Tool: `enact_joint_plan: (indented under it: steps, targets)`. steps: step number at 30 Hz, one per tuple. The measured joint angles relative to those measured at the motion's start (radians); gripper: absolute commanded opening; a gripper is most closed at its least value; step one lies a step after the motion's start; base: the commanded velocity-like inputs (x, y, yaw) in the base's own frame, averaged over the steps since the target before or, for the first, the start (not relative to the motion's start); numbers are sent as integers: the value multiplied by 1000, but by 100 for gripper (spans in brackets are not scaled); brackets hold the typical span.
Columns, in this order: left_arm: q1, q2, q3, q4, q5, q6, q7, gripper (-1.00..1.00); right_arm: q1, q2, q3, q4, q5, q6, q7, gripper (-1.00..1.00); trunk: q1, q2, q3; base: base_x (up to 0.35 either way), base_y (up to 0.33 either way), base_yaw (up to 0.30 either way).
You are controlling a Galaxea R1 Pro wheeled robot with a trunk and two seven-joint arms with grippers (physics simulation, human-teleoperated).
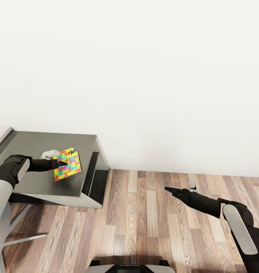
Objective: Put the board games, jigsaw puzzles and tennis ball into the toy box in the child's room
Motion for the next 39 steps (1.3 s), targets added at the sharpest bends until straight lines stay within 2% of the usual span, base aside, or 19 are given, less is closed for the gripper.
enact_joint_plan:
  steps: [9, 14, 16, 35, 39]
  targets:
    - [0, 0, 1, 0, 1, 3, -4, 100, 0, 0, 0, 1, 0, 0, 0, 100, 0, 0, 0, 0, 0, 0]
    - [0, -3, 0, 1, -1, 6, -101, 100, 0, 0, 0, 1, 0, 0, 0, 100, 0, 0, 0, 0, 0, 0]
    - [0, -4, 0, 1, -3, 7, -113, 100, 0, 0, 0, 2, 0, 0, 0, 100, 0, 0, 0, 0, 0, 0]
    - [0, -3, 1, 1, 2, 12, -131, 100, 0, 0, 0, 2, 0, 0, 0, 100, 0, 0, 0, 0, 0, 0]
    - [0, -2, 1, 0, 3, 12, -154, 100, 0, 0, 0, 2, 0, 0, 0, 100, 0, 0, 0, 0, 0, 0]
